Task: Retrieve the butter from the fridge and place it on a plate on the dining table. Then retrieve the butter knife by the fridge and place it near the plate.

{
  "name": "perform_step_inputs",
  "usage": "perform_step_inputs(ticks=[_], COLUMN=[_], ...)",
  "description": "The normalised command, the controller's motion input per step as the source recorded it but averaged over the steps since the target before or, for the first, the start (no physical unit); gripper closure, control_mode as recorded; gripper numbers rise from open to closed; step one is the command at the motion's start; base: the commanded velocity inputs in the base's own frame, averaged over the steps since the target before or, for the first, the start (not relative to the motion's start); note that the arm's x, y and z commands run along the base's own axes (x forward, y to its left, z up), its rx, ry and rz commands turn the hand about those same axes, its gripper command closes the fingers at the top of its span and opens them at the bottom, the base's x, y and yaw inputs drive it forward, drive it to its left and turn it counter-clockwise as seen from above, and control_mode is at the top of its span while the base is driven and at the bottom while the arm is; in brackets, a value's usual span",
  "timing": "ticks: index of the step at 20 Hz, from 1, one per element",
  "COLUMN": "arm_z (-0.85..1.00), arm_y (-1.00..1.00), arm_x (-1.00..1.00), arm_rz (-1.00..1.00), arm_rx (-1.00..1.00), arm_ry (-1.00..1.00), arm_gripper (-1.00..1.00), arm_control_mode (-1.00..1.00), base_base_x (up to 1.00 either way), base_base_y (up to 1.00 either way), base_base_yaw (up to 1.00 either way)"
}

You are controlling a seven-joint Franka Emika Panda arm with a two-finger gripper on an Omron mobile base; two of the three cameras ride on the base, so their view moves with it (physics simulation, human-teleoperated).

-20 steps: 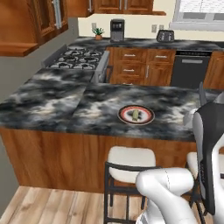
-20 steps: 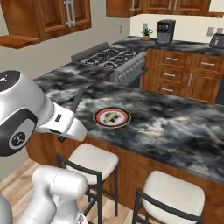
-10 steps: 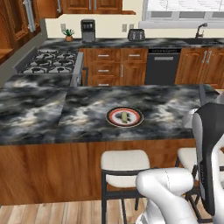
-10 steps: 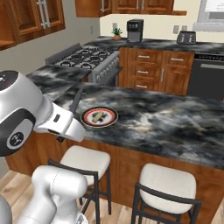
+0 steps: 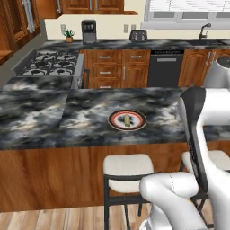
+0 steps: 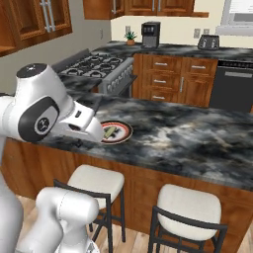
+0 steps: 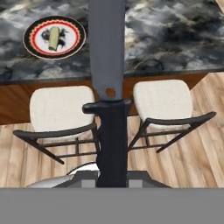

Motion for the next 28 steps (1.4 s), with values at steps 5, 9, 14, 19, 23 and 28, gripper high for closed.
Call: perform_step_inputs(ticks=[5,9,14,19,23,28], arm_z=[-0.23,-0.49,-0.58,-0.53,-0.56,-0.79], arm_y=[0.0,-0.04,-0.01,-0.29,-0.41,0.0], arm_x=[1.0,1.0,1.0,0.96,0.82,0.98], arm_rz=[-0.01,0.0,0.0,0.0,0.0,-0.01], arm_rx=[0.02,0.05,0.04,0.1,0.11,0.0], arm_ry=[0.18,0.16,0.16,0.1,0.02,0.0], arm_gripper=[1.0,1.0,1.0,1.0,1.0,1.0], arm_control_mode=[-1.0,-1.0,-1.0,-1.0,-1.0,-1.0], base_base_x=[0.0,0.0,0.0,0.0,0.0,0.0], base_base_y=[0.0,0.0,0.0,0.0,0.0,0.0], base_base_yaw=[0.0,0.0,0.0,0.0,0.0,0.0])
